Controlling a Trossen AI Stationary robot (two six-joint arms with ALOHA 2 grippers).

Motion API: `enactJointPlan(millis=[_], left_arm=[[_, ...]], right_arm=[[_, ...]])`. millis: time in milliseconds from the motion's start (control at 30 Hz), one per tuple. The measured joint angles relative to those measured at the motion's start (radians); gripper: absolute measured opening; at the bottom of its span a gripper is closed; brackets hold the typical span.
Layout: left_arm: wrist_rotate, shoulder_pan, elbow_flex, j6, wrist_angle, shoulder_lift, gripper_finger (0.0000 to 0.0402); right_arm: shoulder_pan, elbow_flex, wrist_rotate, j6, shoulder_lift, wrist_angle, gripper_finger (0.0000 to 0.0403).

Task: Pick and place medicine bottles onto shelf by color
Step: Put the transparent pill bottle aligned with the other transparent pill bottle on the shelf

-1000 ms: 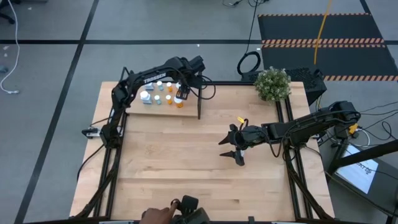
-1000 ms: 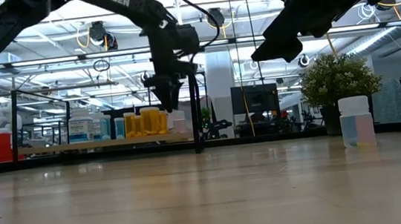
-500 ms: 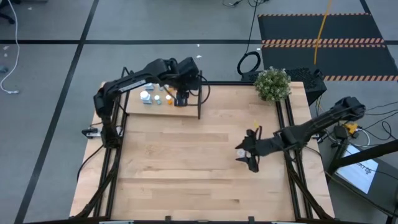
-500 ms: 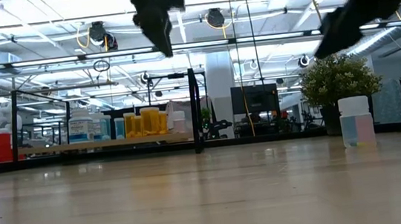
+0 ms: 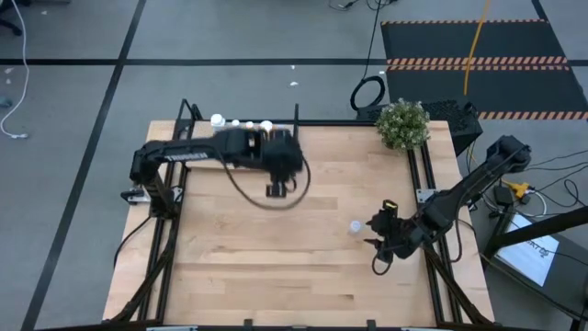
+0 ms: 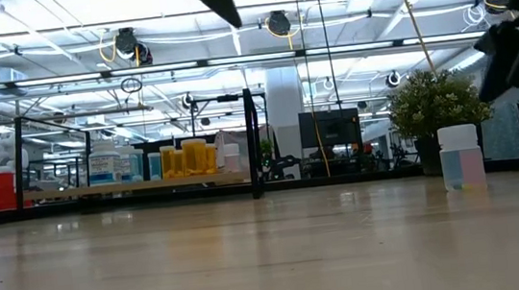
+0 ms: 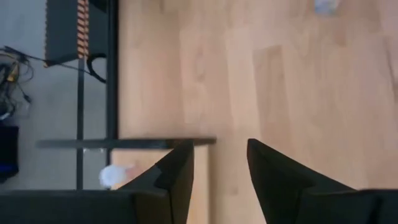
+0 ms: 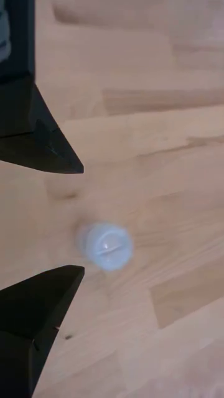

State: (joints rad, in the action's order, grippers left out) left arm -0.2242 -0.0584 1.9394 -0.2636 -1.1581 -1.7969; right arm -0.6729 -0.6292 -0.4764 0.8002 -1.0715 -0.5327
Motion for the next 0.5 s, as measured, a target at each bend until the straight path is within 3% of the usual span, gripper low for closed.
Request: enactJointPlan(millis=[267, 500], left_arm=[[-0.047, 0.146, -0.218, 0.089, 0.235, -0.001, 0.0185], [-0.047, 0.220, -0.430, 0.096, 0.585, -0.002, 0.0193]], right_arm=[[-0.003, 0.163, -0.022, -0.008, -0.025, 0.198, 0.0247], [0.024, 0.365, -0.032, -0.123, -0.025, 0.580, 0.0247]])
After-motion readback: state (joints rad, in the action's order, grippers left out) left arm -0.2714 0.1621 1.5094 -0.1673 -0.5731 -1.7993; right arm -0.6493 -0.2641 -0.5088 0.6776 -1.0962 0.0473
